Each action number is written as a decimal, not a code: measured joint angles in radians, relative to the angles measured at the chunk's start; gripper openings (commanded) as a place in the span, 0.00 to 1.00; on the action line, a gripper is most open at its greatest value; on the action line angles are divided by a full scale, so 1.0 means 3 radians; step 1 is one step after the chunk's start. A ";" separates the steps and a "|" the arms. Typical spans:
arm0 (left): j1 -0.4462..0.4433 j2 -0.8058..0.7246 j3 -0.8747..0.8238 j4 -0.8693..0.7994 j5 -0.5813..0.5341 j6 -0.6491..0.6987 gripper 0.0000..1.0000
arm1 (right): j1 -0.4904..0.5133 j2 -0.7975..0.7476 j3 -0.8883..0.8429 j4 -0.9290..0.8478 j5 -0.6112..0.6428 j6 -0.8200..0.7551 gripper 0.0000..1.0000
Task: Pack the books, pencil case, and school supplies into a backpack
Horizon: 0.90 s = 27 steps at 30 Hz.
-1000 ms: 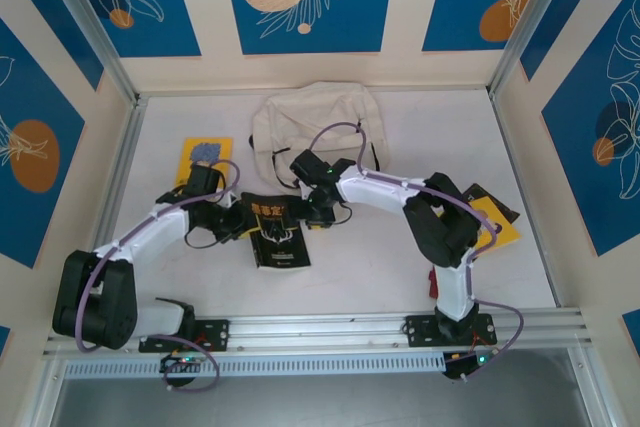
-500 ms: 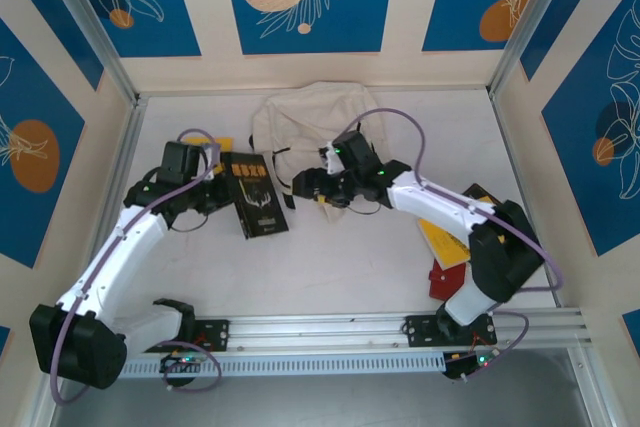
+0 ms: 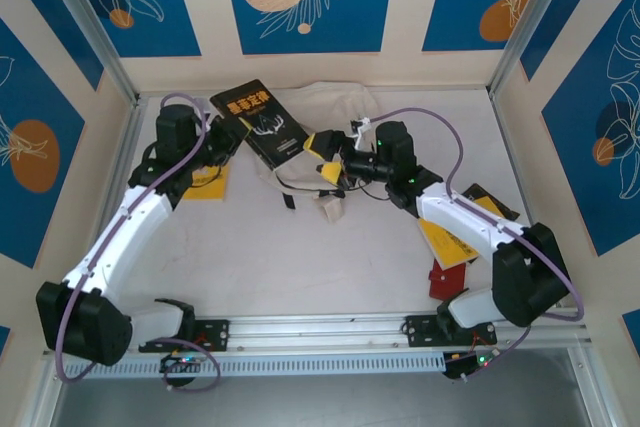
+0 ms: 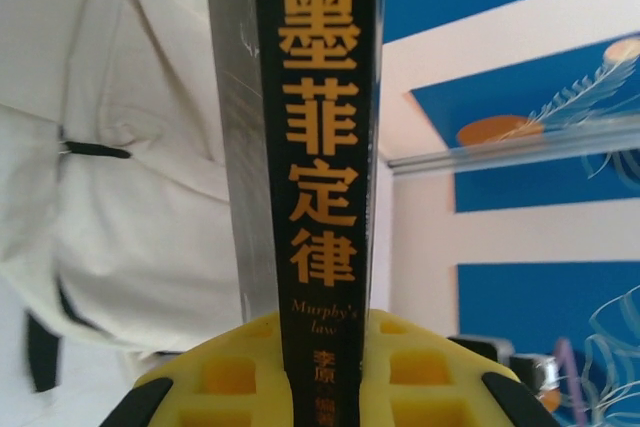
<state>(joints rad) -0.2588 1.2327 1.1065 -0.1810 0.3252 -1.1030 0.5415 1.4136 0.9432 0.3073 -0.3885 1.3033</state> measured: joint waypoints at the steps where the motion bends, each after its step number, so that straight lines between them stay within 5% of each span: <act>1: 0.0000 0.0058 0.0022 0.0066 0.0013 -0.0084 0.00 | 0.0001 0.0057 0.0017 0.0104 -0.0037 0.0113 0.99; 15: -0.0005 0.0264 0.0080 0.0501 -0.0009 -0.0601 0.00 | -0.0039 0.0828 0.0231 0.1169 -0.0024 0.1452 0.96; 27: -0.0006 0.0266 0.0031 0.0529 -0.0056 -0.0758 0.00 | -0.0075 0.1255 0.0509 0.1555 0.0071 0.2244 0.54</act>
<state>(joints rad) -0.2607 1.3125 1.1156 -0.0223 0.3084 -1.3304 0.5190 1.7901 1.0958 0.7738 -0.3672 1.9766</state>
